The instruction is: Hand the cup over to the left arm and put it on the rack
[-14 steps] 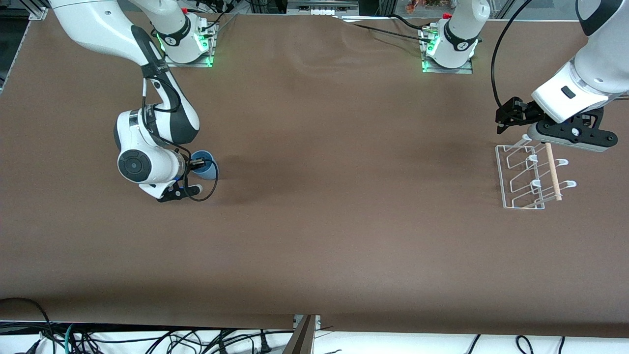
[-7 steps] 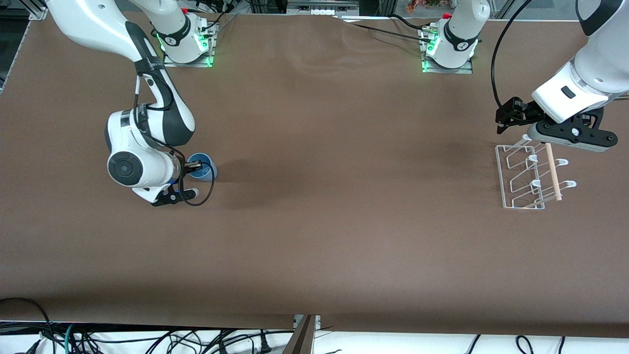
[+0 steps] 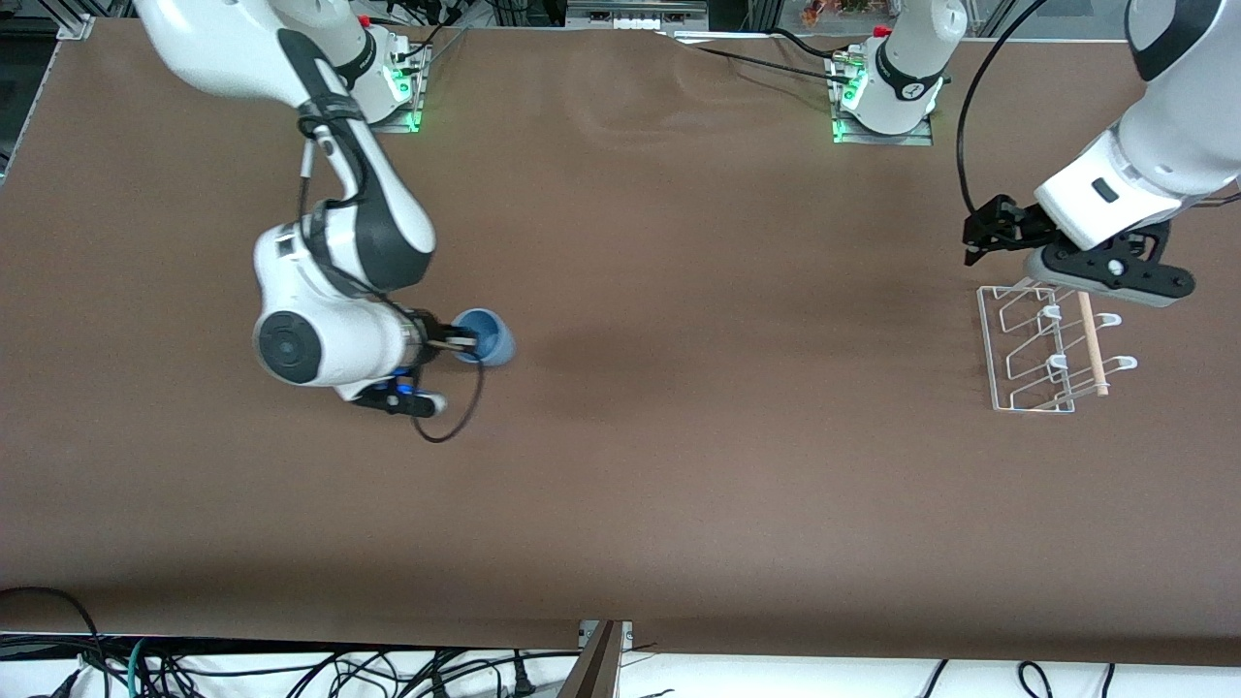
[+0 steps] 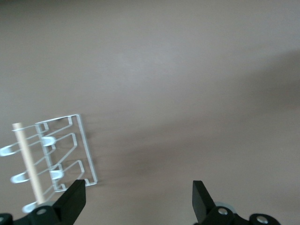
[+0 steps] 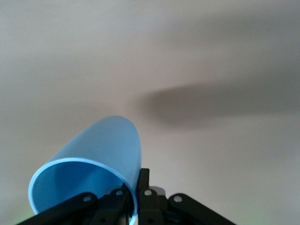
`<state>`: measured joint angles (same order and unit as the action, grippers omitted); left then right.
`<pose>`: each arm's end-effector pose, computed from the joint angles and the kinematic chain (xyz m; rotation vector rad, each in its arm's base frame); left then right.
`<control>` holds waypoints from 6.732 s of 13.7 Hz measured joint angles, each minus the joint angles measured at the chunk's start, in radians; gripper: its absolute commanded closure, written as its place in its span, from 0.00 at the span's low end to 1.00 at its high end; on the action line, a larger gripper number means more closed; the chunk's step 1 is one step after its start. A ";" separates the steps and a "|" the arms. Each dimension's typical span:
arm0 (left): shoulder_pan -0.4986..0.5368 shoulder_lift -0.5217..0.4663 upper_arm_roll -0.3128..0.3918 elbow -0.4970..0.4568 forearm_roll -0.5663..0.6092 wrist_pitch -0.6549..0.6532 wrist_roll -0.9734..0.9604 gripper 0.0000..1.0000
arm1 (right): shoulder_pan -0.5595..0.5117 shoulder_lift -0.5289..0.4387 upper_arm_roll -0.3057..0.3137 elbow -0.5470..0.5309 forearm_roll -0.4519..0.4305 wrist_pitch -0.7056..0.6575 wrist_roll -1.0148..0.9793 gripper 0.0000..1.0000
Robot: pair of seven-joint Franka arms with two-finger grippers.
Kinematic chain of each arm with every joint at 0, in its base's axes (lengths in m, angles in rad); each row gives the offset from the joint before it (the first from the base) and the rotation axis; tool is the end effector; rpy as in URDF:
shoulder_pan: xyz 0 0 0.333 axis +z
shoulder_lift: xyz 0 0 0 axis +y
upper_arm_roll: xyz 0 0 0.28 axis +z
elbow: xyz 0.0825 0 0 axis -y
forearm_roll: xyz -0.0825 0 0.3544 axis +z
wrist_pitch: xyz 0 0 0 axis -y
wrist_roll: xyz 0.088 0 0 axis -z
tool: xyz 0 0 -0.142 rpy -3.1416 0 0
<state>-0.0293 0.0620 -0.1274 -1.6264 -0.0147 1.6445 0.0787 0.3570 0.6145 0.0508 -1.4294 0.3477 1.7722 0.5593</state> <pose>0.5362 -0.0852 0.5023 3.0987 -0.3641 -0.0690 0.5657 0.2850 0.2739 -2.8620 0.3948 0.5946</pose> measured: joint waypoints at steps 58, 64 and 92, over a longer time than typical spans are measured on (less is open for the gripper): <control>-0.159 0.352 -0.052 -0.018 -0.166 0.351 0.842 1.00 | -0.229 -0.040 -0.002 0.359 0.301 -0.023 0.483 0.01; -0.180 0.356 -0.054 -0.020 0.259 0.137 0.491 0.99 | -0.313 -0.101 -0.006 0.360 0.107 -0.250 0.203 0.01; -0.039 0.446 -0.010 -0.145 1.097 -0.201 0.459 1.00 | -0.317 -0.597 0.004 -0.294 -0.344 -0.135 -0.444 0.01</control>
<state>-0.0686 0.5084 -0.1378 -1.7709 1.0827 1.4434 0.5381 0.0397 0.0173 0.0548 -1.7234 0.0034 1.6370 0.1158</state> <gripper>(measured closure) 0.238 0.013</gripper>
